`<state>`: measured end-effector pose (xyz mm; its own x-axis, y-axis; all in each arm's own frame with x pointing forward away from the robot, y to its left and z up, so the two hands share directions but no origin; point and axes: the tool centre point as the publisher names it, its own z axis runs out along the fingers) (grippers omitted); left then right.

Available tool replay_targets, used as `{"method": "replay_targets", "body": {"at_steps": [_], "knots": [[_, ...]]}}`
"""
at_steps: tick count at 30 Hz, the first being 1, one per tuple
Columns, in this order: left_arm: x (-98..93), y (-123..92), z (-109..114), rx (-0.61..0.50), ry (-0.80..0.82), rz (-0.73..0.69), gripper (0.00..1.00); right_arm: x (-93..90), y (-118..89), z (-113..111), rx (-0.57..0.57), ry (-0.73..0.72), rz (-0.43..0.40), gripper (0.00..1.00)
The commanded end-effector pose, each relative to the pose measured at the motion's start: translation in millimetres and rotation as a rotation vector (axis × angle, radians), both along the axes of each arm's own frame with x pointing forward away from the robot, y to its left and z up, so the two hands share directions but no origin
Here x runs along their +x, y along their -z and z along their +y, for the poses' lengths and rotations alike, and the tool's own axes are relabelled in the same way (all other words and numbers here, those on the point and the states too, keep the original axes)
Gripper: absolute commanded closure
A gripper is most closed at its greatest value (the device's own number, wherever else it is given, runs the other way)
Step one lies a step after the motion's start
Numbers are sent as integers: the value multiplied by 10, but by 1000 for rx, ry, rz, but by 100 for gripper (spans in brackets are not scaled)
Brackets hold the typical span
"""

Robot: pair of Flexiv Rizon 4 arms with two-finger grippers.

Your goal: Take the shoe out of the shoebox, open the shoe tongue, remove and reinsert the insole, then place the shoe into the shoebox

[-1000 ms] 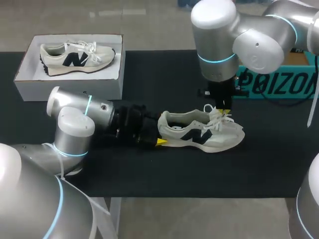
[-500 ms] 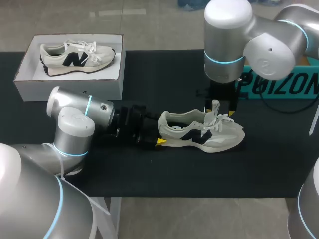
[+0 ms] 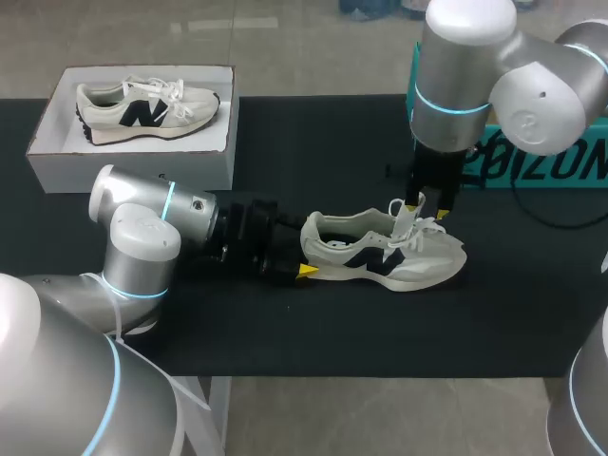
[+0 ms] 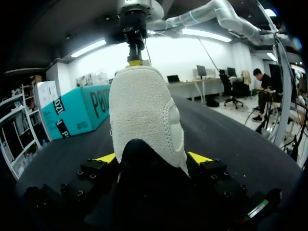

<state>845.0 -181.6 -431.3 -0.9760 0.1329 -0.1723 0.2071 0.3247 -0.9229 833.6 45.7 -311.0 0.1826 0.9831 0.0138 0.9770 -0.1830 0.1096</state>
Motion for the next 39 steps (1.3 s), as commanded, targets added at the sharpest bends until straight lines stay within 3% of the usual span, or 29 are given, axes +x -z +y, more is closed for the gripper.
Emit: {"method": "replay_targets", "body": {"at_steps": [1, 4, 6, 10, 12, 13, 14, 32, 36, 39], "knots": [[6, 39, -30, 3, 0, -1, 100, -163, -223, 7, 48, -75, -12, 0], [6, 39, -30, 3, 0, -1, 100, -252, -329, 122, 60, -218, 20, 0], [6, 39, -30, 3, 0, -1, 100, -314, -361, 226, 53, -392, 39, 0], [6, 39, -30, 3, 0, -1, 100, -390, -327, 371, -15, -659, 27, 0], [6, 39, -30, 3, 0, -1, 100, -515, -287, 463, -25, -964, 20, 0], [6, 39, -30, 3, 0, -1, 100, -564, -272, 490, -76, -1010, -32, 0], [6, 39, -30, 3, 0, -1, 100, -558, -262, 518, -100, -964, -50, 0], [6, 39, -30, 3, 0, -1, 100, -551, -259, 554, -70, -979, -31, 0], [6, 39, -30, 3, 0, -1, 100, -548, -301, 663, -151, -1158, -44, 0], [6, 39, -30, 3, 0, -1, 100, -550, -297, 739, -140, -1296, -56, 0]]}}
